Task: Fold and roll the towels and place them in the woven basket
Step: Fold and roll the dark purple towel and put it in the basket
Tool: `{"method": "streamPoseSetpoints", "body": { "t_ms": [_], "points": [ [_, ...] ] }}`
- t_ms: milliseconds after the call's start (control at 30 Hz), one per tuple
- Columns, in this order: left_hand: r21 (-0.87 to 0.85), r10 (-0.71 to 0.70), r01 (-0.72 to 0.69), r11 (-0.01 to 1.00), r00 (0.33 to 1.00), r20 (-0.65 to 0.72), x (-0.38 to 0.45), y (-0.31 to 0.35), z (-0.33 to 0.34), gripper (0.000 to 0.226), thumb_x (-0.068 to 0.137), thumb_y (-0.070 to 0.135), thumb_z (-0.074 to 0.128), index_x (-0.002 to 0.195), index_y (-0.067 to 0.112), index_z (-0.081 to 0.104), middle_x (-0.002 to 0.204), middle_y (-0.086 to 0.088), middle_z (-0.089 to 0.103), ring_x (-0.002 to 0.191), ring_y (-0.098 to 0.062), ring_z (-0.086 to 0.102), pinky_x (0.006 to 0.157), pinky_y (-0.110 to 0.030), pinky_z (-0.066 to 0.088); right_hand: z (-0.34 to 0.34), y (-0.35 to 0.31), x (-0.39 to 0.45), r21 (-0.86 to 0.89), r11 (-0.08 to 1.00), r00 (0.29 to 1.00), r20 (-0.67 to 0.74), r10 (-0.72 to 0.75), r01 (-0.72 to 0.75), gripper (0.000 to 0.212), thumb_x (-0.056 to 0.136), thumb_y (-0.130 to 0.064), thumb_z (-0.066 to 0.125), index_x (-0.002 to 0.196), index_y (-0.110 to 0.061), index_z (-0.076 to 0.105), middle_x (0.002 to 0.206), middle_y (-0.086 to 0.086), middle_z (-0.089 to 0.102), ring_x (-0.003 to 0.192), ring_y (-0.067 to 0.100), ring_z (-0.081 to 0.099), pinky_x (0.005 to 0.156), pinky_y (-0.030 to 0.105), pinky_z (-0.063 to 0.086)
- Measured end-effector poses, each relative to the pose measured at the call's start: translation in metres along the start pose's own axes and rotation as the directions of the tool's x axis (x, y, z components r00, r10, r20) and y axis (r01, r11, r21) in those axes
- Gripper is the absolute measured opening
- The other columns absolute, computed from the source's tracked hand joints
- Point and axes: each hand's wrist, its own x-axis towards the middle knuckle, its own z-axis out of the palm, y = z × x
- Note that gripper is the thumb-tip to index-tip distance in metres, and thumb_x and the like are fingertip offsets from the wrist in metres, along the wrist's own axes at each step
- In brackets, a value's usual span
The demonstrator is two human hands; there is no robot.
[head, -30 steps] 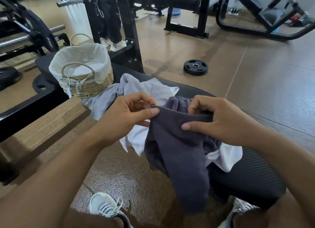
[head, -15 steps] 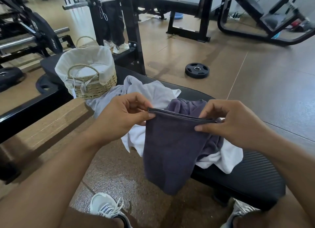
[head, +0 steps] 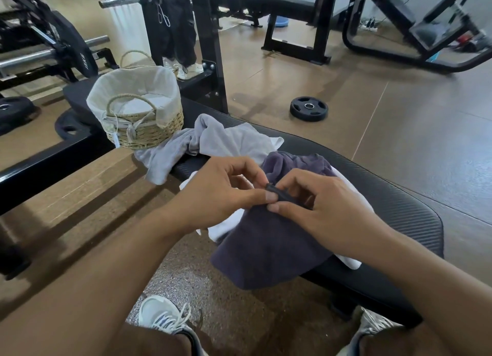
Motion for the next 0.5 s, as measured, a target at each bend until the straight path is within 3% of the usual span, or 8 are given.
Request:
{"method": "streamPoseSetpoints", "body": {
  "t_ms": [67,133,267,333,433,500],
  "points": [
    [-0.044,-0.041,0.043,0.998,0.998,0.056,0.0,-0.003,0.0,0.026,0.069,0.02,0.088,0.085,0.011,0.069,0.072,0.0,0.068,0.073,-0.017,0.062,0.075,-0.031,0.054,-0.003,0.003,0.001,0.051,0.999,1.0,-0.01,0.007,-0.006,0.012,0.086,-0.044,0.074,0.089,-0.035,0.067,0.076,-0.013,0.067,0.067,0.0,0.059,0.065,0.011,0.041],
    [-0.004,-0.066,0.067,0.998,0.99,0.125,0.0,-0.01,0.001,0.03,0.067,0.02,0.09,0.088,0.011,0.07,0.082,-0.013,0.069,0.074,-0.015,0.061,0.072,-0.026,0.051,-0.01,0.009,0.003,0.128,0.992,1.0,-0.029,0.011,-0.007,0.011,0.086,-0.043,0.073,0.087,-0.033,0.068,0.076,-0.009,0.069,0.067,0.007,0.06,0.066,0.016,0.045],
    [0.133,-0.149,0.125,0.983,0.97,0.191,0.003,-0.029,0.003,0.021,0.071,0.028,0.091,0.08,0.025,0.072,0.088,-0.013,0.072,0.074,-0.01,0.062,0.073,-0.028,0.051,-0.028,0.027,0.006,0.229,0.973,0.996,-0.085,0.02,0.0,0.009,0.089,-0.033,0.076,0.085,-0.028,0.069,0.08,0.002,0.071,0.078,0.03,0.066,0.075,0.049,0.055],
    [0.155,-0.178,0.147,0.977,0.961,0.212,0.005,-0.032,0.004,0.022,0.069,0.034,0.09,0.079,0.027,0.071,0.083,-0.007,0.072,0.073,-0.01,0.062,0.074,-0.03,0.05,-0.037,0.035,0.006,0.265,0.964,0.992,-0.118,0.036,-0.004,0.008,0.089,-0.027,0.075,0.084,-0.03,0.069,0.08,0.004,0.071,0.074,0.026,0.067,0.075,0.044,0.055],
    [0.186,-0.197,0.148,0.971,0.939,0.281,0.008,-0.031,0.007,0.021,0.073,0.022,0.09,0.082,0.02,0.071,0.078,0.001,0.067,0.07,-0.008,0.059,0.068,-0.023,0.047,-0.049,0.043,0.003,0.322,0.947,0.986,-0.156,0.064,-0.01,0.008,0.09,-0.021,0.071,0.085,-0.027,0.068,0.08,0.009,0.069,0.069,0.009,0.061,0.067,0.021,0.05],
    [0.257,-0.211,0.131,0.958,0.926,0.313,0.01,-0.03,0.01,0.024,0.073,0.019,0.089,0.085,0.013,0.069,0.076,0.003,0.066,0.067,-0.006,0.057,0.063,-0.016,0.043,-0.055,0.05,-0.002,0.342,0.939,0.979,-0.175,0.102,-0.037,0.009,0.092,-0.015,0.069,0.087,-0.023,0.067,0.082,0.013,0.068,0.07,0.011,0.06,0.067,0.018,0.048]
  ]
}}
